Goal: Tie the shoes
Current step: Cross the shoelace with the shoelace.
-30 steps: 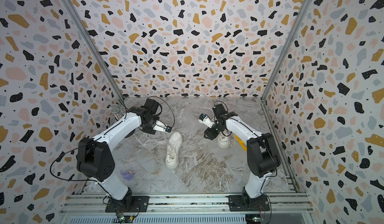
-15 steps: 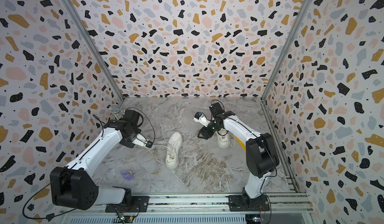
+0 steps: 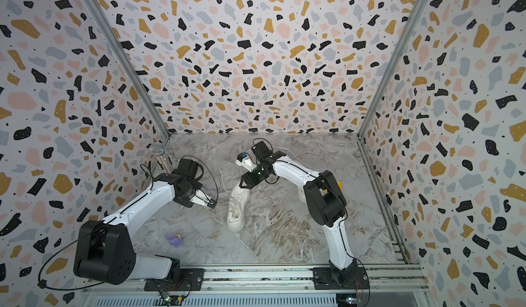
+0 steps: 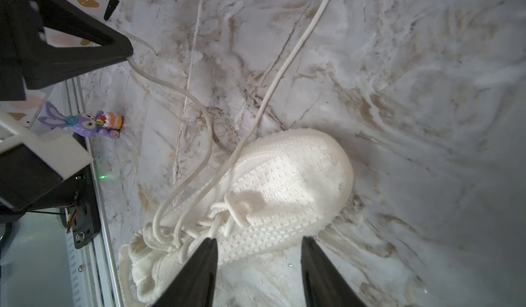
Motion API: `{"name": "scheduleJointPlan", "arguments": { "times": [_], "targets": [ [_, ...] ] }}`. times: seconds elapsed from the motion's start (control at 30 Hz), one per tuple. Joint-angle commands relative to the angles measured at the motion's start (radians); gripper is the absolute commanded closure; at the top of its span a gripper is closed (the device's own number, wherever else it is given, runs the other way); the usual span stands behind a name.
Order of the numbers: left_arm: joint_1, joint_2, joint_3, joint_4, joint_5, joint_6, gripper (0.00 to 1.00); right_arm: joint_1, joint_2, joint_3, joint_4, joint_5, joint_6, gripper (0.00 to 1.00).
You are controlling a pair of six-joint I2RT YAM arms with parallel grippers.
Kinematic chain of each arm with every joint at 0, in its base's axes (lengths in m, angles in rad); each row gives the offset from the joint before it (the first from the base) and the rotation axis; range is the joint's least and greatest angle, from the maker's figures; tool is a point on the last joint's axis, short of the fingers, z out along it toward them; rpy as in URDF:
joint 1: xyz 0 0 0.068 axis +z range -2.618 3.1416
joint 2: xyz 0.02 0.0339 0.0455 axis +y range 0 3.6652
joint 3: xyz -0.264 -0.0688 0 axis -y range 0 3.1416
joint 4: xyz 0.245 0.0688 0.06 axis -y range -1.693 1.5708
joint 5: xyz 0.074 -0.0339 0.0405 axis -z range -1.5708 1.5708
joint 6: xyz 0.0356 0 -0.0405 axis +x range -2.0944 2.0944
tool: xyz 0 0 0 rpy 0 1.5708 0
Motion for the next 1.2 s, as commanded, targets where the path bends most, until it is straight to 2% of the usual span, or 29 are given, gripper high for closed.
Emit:
{"name": "scheduleJointPlan", "arguments": {
  "times": [0.0, 0.27, 0.4, 0.73, 0.97, 1.07, 1.17],
  "targets": [
    [-0.018, 0.104, 0.082, 0.105, 0.027, 0.151, 1.00, -0.045, -0.067, -0.038, -0.009, 0.004, 0.017, 0.47],
    [-0.075, 0.336, 0.227, 0.226, 0.046, 0.342, 1.00, -0.168, -0.182, -0.214, 0.026, -0.010, -0.032, 0.46],
    [-0.094, 0.402, 0.293, 0.296, 0.059, 0.386, 1.00, -0.204, -0.214, -0.285, 0.048, -0.013, -0.045, 0.46],
    [-0.122, 0.424, 0.344, 0.367, 0.040, 0.510, 1.00, -0.265, -0.231, -0.355, 0.078, -0.016, -0.054, 0.46],
    [-0.123, 0.416, 0.291, 0.496, 0.102, 0.588, 1.00, -0.279, -0.218, -0.348, 0.072, 0.000, -0.065, 0.45],
    [-0.129, 0.421, 0.281, 0.586, 0.139, 0.567, 1.00, -0.280, -0.214, -0.347, 0.067, 0.013, -0.075, 0.45],
    [-0.131, 0.423, 0.291, 0.644, 0.170, 0.491, 1.00, -0.282, -0.215, -0.347, 0.060, 0.026, -0.087, 0.45]
  ]
}}
